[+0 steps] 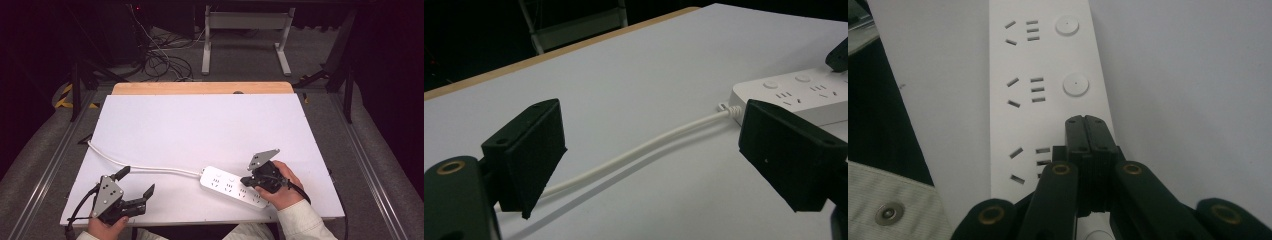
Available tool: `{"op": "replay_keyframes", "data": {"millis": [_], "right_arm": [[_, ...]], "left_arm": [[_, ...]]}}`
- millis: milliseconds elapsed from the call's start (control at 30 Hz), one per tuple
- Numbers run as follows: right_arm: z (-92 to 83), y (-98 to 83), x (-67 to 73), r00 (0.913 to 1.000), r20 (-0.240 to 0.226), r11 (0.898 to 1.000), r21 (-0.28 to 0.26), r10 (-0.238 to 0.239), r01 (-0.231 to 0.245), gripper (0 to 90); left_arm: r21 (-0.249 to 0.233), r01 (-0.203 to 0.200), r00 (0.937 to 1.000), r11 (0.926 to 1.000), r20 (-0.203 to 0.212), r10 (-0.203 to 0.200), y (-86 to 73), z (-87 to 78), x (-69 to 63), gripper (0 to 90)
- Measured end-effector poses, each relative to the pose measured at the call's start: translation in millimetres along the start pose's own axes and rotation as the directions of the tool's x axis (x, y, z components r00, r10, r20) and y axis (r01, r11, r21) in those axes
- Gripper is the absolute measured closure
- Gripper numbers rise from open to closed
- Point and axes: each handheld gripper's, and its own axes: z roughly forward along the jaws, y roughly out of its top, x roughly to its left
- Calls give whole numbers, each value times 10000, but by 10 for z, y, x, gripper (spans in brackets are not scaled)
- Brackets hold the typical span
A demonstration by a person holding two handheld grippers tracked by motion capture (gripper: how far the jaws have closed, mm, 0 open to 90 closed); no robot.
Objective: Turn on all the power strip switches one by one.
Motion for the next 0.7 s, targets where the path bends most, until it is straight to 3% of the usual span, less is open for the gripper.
{"op": "replay_keyframes", "data": {"millis": [700], "right_arm": [[30, -10, -6, 9998, -1, 9998, 123, 174, -174, 900]], "left_arm": [[-13, -85, 10000, 10000, -14, 85, 1, -4, -4, 117]]}}
